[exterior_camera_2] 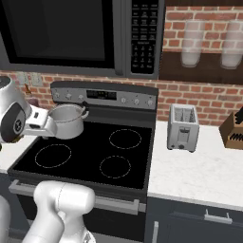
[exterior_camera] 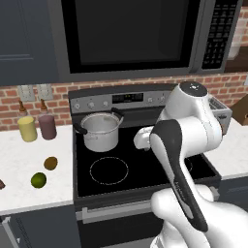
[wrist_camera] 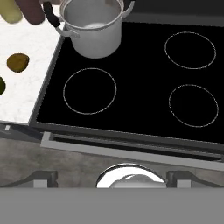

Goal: Put the lime and avocado in the pot. Retrieve the spatula and lightly stir the vegetables in the pot.

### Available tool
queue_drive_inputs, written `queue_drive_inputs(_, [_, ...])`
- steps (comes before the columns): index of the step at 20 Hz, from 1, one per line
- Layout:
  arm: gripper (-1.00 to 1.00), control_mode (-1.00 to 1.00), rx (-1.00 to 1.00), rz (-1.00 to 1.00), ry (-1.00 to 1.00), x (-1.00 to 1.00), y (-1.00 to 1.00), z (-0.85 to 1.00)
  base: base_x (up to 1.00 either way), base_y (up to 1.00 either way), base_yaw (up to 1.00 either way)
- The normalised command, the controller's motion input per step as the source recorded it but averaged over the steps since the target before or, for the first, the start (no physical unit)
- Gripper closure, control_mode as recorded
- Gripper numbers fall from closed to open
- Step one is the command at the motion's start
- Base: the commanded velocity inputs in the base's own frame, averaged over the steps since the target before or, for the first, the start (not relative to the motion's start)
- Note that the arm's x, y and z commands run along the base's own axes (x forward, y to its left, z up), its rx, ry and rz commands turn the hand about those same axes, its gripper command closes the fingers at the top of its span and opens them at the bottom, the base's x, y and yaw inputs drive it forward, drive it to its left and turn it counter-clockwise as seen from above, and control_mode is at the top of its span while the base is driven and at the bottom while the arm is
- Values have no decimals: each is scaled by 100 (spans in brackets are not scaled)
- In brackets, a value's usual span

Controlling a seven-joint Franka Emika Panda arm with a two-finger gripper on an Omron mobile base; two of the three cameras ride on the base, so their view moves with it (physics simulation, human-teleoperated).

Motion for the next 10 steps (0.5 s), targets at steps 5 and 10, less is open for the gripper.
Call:
queue_drive_inputs(5, [-100,-100,1,3,0,0,43,-6,0,0,0])
queue_drive_inputs(10, [-100,-100,0,2,0,0,66,-15,0,0,0])
